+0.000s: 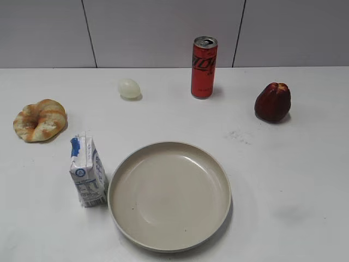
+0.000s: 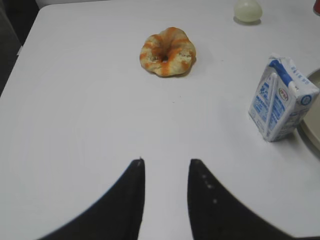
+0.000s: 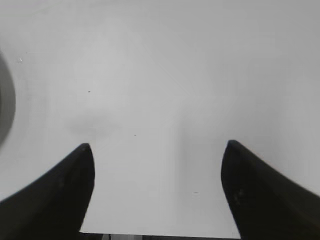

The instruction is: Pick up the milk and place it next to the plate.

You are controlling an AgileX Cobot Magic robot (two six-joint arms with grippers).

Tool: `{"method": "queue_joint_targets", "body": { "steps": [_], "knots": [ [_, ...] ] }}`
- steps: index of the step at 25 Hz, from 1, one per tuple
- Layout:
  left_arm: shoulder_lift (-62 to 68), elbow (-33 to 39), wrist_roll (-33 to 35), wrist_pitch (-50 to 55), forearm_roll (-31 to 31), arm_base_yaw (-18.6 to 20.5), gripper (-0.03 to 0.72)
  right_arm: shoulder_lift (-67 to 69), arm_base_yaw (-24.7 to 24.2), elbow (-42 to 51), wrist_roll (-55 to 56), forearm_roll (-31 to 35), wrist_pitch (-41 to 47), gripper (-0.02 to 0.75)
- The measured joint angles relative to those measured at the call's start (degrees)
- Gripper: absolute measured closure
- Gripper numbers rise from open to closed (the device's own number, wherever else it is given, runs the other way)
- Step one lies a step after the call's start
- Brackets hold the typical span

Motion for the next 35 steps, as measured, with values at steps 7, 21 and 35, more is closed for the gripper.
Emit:
{"method": "queue_joint_targets", "body": {
  "steps": [7,21,35],
  "knots": [
    [0.00,0.00,0.00,0.00,0.00,0.00,0.459,-21.90,-0.01,12.19,1.62,-3.08,-2.94,0.145],
    [0.00,0.00,0.00,0.00,0.00,0.00,0.459,-57.90,-0.01,23.61,-4.23,-3.21,-2.90,0.145],
    [0.00,0.00,0.00,0.00,0.00,0.00,0.459,-59.28,0.37,24.05,-4.39,-2.81,-2.01,0.145]
  ]
}}
